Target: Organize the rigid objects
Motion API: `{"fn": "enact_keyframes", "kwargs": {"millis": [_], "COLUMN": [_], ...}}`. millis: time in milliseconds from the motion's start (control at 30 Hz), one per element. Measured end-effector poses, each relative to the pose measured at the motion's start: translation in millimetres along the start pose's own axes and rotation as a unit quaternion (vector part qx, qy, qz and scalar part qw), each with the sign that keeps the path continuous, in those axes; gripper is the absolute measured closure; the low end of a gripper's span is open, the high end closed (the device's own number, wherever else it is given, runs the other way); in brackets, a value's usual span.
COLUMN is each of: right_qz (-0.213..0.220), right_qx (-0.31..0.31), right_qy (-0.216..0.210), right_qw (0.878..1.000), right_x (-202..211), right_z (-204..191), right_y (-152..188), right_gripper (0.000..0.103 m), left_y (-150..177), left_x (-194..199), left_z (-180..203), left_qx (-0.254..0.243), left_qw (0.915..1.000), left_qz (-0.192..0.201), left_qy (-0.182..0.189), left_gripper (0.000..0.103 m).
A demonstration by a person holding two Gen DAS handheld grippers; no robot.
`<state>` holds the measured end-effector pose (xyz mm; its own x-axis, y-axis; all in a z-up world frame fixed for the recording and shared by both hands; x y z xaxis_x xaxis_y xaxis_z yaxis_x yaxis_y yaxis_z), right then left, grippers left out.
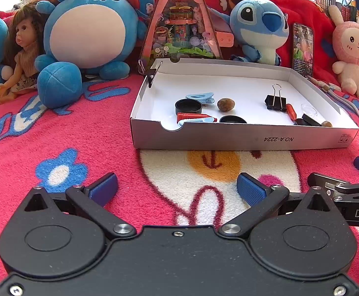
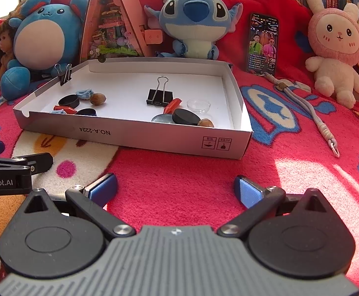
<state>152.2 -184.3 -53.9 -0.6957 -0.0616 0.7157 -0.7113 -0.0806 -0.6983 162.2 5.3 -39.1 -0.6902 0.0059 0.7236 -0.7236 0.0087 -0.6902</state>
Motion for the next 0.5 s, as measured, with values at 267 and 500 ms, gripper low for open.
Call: {"fn": "enact_keyframes", "kwargs": {"millis": [267, 500], "right_qz": [0.000, 0.000], "right_qx": [0.000, 0.000], "right_qy": [0.000, 0.000], "right_qw": [1.000, 1.000], "right_x": [0.3, 0.5], "right_z": [0.7, 0.7], "right_y": [-0.4, -0.6], "right_gripper": [0.000, 0.000], "left_y": [0.1, -0.2], "left_x": [0.0, -0.2], "left_z": [0.3, 0.0], "left_qx": [0.001, 0.002], "left_qw": [1.0000, 1.0000], "left_qz": [0.000, 0.000], "left_qy": [0.001, 0.002], "left_gripper": [0.000, 0.000]}}
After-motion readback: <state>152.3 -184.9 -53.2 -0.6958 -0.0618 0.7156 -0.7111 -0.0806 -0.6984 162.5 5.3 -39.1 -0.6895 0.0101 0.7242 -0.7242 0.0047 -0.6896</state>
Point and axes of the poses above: each gripper's, at about its wrist camera, not at the fingertips, and x roughly against the way its jaws point, z to its right, y to its underside, the point moved 6 cm from there along -x, roughly the way its jaws point, and after that the axes turned 7 degrees about -z, right-handed, at the moved point
